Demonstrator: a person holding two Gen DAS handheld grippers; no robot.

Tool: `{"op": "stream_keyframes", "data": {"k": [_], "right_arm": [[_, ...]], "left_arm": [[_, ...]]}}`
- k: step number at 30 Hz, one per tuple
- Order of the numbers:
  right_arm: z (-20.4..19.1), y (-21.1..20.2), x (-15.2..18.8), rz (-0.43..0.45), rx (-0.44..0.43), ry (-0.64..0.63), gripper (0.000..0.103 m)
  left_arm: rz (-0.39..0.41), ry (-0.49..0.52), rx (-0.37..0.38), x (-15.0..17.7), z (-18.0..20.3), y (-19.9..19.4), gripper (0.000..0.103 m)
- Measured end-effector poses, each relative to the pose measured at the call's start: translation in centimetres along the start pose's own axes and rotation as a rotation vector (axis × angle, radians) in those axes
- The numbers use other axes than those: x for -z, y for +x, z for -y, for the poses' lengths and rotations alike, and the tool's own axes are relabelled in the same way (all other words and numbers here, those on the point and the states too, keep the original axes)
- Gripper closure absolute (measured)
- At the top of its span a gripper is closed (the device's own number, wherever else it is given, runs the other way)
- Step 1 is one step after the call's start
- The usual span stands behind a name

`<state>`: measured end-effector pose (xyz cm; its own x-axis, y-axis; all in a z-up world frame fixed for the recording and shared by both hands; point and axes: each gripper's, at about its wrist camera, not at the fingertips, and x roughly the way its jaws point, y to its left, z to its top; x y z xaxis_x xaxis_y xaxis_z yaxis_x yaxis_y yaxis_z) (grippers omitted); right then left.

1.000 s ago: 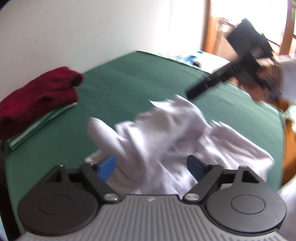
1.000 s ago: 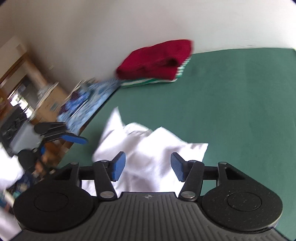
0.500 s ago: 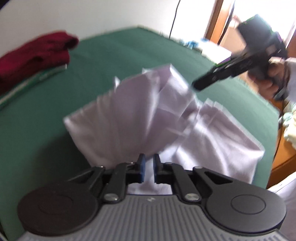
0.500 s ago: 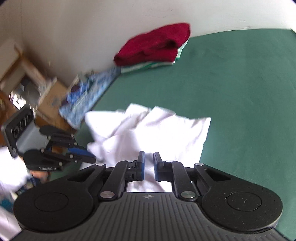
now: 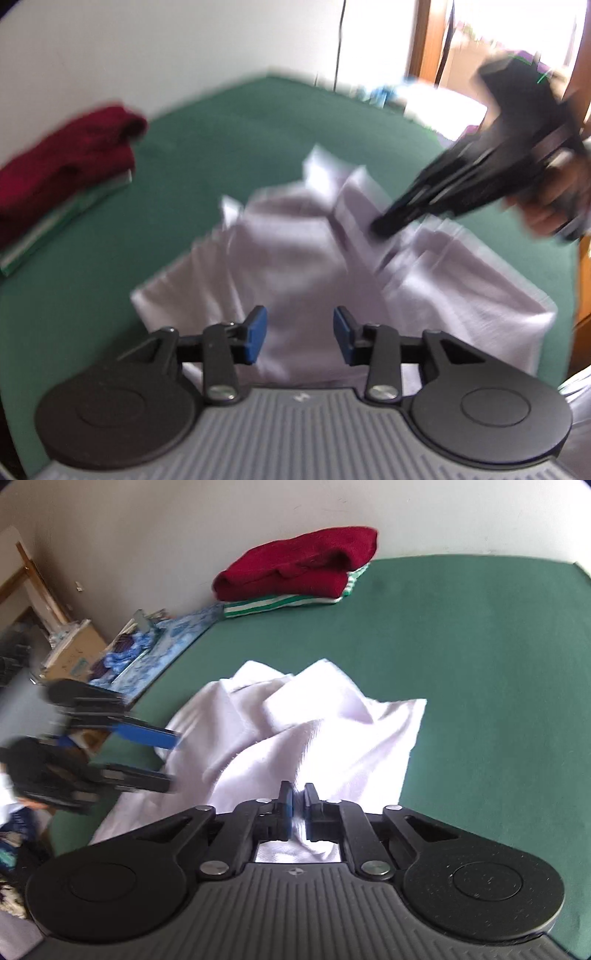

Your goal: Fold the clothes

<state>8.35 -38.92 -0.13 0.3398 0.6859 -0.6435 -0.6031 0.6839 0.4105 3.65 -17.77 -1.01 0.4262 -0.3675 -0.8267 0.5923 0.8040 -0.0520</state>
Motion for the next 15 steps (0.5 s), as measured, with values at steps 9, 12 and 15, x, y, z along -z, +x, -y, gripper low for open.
{"op": "stream_keyframes", "data": {"k": [9, 12, 15], "right_arm": [[-1.5, -1.8, 1.1, -0.257, 0.031, -0.334, 0.092], [-1.6, -3.9, -0.2, -0.109, -0.004, -0.274, 0.070], [-0.9, -4.3, -1.9, 0.069, -0.019, -0.140, 0.052]], "left_arm": [[-0.012, 0.014, 0.068, 1.5, -1.4, -2.8, 0.073], [0.068, 0.032, 0.056, 0.7, -0.8, -4.8, 0.049], [0.097, 0.037, 0.078, -0.4, -0.3, -4.2, 0.042]]}}
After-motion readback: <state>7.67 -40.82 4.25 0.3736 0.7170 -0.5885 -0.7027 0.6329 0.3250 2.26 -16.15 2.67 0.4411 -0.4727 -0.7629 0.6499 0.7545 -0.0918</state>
